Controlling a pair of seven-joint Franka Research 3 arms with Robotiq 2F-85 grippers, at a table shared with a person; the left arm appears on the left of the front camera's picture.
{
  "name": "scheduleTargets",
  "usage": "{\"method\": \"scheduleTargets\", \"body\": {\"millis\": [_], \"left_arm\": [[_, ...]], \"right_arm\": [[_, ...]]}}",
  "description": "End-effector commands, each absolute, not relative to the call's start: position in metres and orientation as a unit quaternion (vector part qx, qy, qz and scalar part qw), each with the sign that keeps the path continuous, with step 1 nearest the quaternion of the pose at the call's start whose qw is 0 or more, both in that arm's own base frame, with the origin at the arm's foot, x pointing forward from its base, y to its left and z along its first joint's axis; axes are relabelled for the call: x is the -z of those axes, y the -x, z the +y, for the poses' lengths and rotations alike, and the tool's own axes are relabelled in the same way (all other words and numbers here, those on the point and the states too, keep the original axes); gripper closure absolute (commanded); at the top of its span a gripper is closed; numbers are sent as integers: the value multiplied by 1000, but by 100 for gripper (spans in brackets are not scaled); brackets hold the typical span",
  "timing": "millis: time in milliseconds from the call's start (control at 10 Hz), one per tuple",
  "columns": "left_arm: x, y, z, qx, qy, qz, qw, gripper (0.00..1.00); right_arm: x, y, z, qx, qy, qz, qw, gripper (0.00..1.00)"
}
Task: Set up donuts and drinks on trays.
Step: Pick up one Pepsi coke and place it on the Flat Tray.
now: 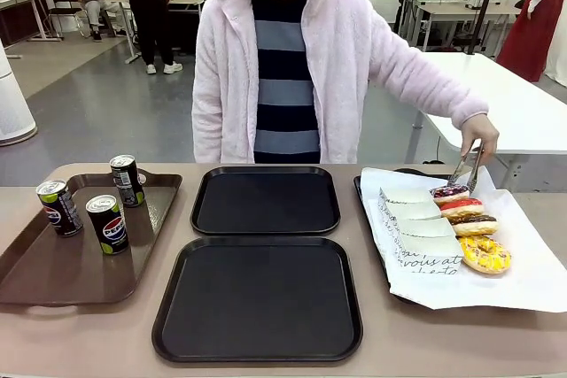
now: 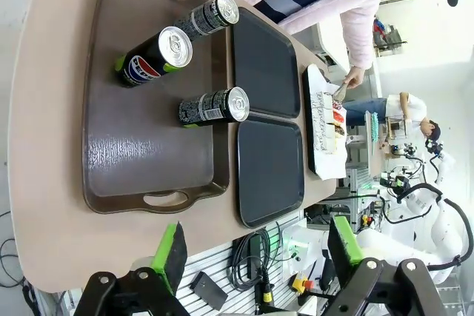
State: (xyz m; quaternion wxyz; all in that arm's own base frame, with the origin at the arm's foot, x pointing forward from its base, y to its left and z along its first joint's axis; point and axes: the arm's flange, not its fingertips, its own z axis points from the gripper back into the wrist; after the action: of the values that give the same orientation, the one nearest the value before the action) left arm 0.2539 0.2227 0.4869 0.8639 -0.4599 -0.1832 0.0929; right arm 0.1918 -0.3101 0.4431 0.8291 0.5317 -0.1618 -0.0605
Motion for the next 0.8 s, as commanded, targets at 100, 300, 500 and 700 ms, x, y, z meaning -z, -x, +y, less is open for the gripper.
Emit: {"method": "scheduleTargets", "body": {"millis": [100,300,500,700], "left_arm": [[-486,-253,224,-90,465,-187,861,0],[-507,-255,213,-82,433,-188,878,0],[-555,-261,193,-54,360,-186,913,0],[-594,-275,174,-20,274,-154,949,0]], "right_arm": [[-444,-191,-310,60,-536,-164,826,0],[-444,-191,-310,60,-536,-164,826,0],[-444,-191,-310,60,-536,-164,826,0],[-444,-191,-310,60,-536,-164,826,0]]}}
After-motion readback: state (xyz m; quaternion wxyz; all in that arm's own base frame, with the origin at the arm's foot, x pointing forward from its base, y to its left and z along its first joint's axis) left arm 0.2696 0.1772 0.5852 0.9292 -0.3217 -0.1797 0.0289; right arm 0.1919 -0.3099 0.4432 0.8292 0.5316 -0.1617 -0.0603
